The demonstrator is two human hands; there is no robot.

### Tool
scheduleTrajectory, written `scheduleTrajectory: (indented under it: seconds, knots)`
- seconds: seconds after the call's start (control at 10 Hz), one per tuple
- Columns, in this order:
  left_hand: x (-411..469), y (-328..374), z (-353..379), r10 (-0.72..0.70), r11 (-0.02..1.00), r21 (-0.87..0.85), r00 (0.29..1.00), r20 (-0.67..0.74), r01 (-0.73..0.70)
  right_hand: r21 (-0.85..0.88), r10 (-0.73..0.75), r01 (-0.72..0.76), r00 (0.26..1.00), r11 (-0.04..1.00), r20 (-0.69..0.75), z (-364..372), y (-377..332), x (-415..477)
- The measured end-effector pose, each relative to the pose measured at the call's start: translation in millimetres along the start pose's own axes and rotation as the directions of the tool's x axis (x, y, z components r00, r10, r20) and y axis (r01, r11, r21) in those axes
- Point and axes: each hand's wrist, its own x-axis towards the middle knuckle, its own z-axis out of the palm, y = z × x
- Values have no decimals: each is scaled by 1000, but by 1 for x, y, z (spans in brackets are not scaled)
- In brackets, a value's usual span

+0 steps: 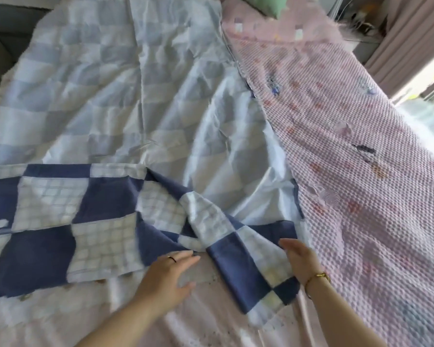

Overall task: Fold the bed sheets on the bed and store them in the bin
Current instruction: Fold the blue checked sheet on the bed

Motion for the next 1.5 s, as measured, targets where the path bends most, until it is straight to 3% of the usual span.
scheduleTrajectory:
  seconds: [0.1,0.2,0.3,0.4,0.5,0.6,0.7,0.8,0.9,1.0,1.1,1.2,1.3,1.4,1.5]
  knots:
    - [47,67,52,1,931,353,968,251,-93,-89,-24,30,997,996,67,-40,39,28]
    - [81,108,89,-29,870,447,885,464,-206,-134,-19,44,983,990,183,-68,58,59]
    - [102,119,91,-113,816,531,839,532,-227,-182,-5,56,963,982,268,-82,63,81]
    - [106,110,111,-154,826,533,835,529,-185,-306,-96,240,903,921,418,-86,57,101]
    - [106,100,113,-183,794,541,738,650,-279,-511,-171,513,801,689,574,-80,55,117]
    - [100,84,106,-133,786,541,772,621,-300,-589,-211,661,728,465,652,-74,54,130]
    - [101,81,102,-66,778,561,853,519,-281,-604,-230,715,692,352,684,-63,51,138]
    - [103,80,108,80,853,488,970,231,-187,-595,-230,716,689,365,688,-62,46,147]
    - [119,91,85,-128,991,17,986,-104,130,-517,-260,616,755,594,601,-65,50,152]
    - [144,95,45,-450,853,-353,885,-121,386,-348,-192,376,866,859,462,-62,56,155]
    - [181,104,0,-518,829,-415,793,-321,374,-264,-93,206,918,942,384,-75,58,156]
    - [225,122,-32,-451,882,-377,732,-510,281,-169,-130,186,945,968,300,-100,65,153]
    - [273,149,-48,-303,945,-287,747,-592,156,-160,-198,224,966,961,165,-127,70,146]
    - [324,180,-51,-146,985,-158,797,-586,65,-235,-260,252,966,939,-3,-153,74,138]
    - [368,190,-39,-21,998,49,888,-459,49,-304,-128,100,989,947,-74,-161,84,146]
